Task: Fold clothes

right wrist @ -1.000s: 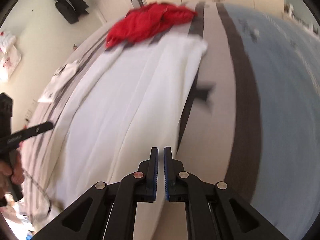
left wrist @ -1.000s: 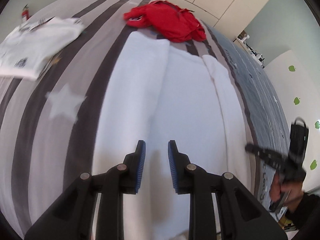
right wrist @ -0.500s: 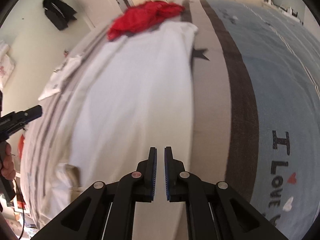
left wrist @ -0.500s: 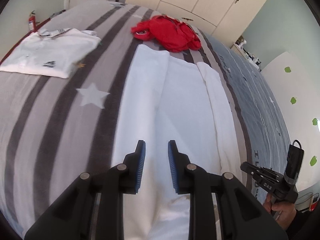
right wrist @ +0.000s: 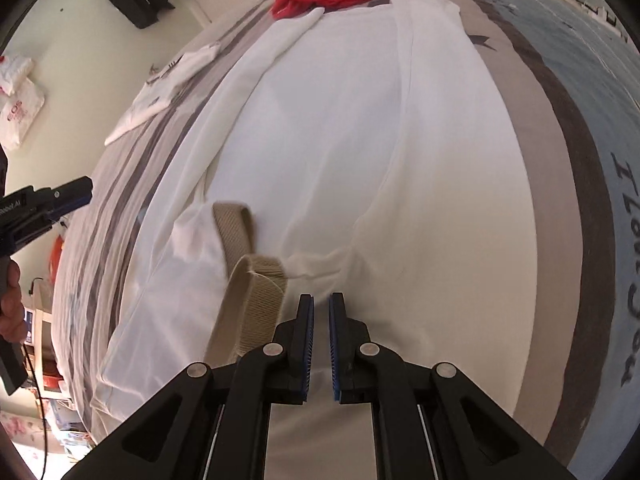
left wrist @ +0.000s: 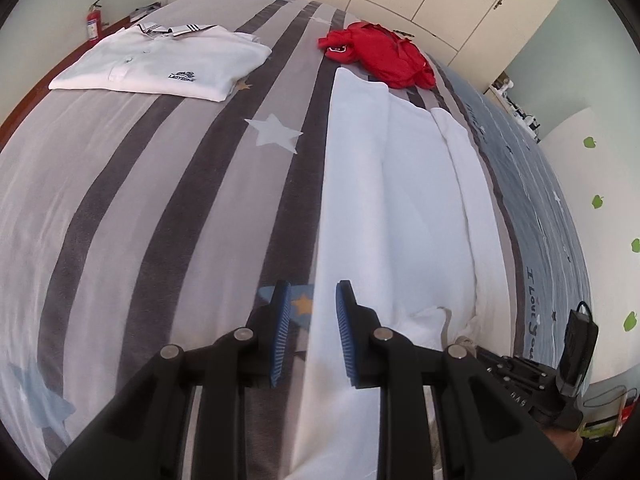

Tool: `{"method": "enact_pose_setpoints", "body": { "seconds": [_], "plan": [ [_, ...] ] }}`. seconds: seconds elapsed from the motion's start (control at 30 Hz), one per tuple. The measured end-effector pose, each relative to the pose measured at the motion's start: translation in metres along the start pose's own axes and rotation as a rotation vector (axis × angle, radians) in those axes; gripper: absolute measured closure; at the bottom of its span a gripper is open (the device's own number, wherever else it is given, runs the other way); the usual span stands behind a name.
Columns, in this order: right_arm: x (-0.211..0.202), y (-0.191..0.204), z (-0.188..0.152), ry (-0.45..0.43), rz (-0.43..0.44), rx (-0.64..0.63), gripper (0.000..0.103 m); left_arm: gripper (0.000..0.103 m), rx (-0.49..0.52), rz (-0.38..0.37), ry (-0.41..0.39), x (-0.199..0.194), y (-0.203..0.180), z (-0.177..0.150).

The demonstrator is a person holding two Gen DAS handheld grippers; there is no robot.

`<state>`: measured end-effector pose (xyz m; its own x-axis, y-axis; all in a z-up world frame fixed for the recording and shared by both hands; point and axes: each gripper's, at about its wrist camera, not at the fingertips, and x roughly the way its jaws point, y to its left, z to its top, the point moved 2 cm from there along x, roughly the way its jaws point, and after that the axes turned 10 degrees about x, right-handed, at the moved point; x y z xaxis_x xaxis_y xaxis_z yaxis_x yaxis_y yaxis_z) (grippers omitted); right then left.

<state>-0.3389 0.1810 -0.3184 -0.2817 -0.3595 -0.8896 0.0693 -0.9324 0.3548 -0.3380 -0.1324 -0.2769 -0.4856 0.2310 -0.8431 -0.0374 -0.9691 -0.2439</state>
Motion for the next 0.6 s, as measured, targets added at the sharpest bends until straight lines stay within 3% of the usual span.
{"method": "enact_pose_setpoints", "body": {
  "seconds": [0.23,0.4,0.47,0.53,0.6],
  "plan": [
    [-0.035,0.002,0.009,-0.107,-0.041,0.050,0.096,0.083,0.021,-0.061,-0.035,-0.024,-0.003,0.004],
    [-0.059,0.002,0.012,-0.167,-0.088,0.083,0.095,0.081,0.105,-0.057,-0.040,-0.039,-0.016,0.001],
    [-0.063,0.006,0.011,-0.176,-0.108,0.084,0.091,0.074,0.111,-0.073,-0.039,-0.044,-0.019,-0.005],
    [-0.067,0.008,0.008,-0.190,-0.125,0.085,0.078,0.069,0.119,-0.065,-0.043,-0.048,-0.023,-0.013],
    [-0.071,0.009,0.003,-0.199,-0.129,0.073,0.077,0.066,0.137,-0.047,-0.043,-0.050,-0.028,-0.021]
  ]
}}
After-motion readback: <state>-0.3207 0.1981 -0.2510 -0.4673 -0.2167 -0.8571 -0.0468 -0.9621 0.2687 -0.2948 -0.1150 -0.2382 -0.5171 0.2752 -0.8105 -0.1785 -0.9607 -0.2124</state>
